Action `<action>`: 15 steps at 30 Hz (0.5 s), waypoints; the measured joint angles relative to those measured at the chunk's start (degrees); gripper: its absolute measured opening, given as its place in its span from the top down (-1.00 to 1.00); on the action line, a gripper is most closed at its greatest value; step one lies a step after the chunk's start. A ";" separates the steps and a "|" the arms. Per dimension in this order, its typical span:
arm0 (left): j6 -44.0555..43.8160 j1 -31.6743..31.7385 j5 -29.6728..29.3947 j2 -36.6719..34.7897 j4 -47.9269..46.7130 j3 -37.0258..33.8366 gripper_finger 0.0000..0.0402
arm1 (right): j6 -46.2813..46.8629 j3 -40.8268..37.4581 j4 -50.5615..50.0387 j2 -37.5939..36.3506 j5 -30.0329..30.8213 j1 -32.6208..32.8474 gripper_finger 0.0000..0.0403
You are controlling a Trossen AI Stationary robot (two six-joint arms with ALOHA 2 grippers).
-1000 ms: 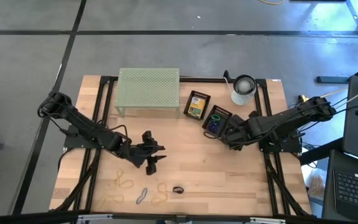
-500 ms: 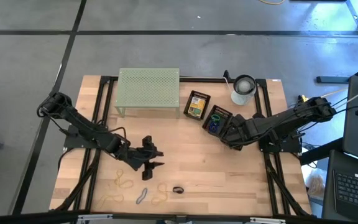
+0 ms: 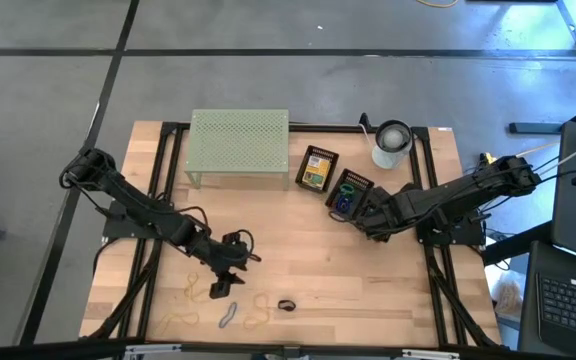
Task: Pick & Place Office Desk Supplies
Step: Put the yellow rubber band into the bottom black bin, then put the blue rubber band into the bottom black bin
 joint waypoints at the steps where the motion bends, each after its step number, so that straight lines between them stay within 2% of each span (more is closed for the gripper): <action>1: -0.19 0.00 0.25 0.00 -0.67 0.00 0.11 | -1.03 0.00 0.29 0.00 -0.40 0.00 -0.27; 8: -1.33 -0.49 0.55 0.00 -3.57 0.00 0.11 | -6.73 0.00 0.95 0.00 -3.73 0.00 -0.52; 15: 0.15 -1.79 0.37 0.39 -3.47 0.00 0.13 | -11.93 0.00 6.41 0.00 -7.40 0.00 -0.55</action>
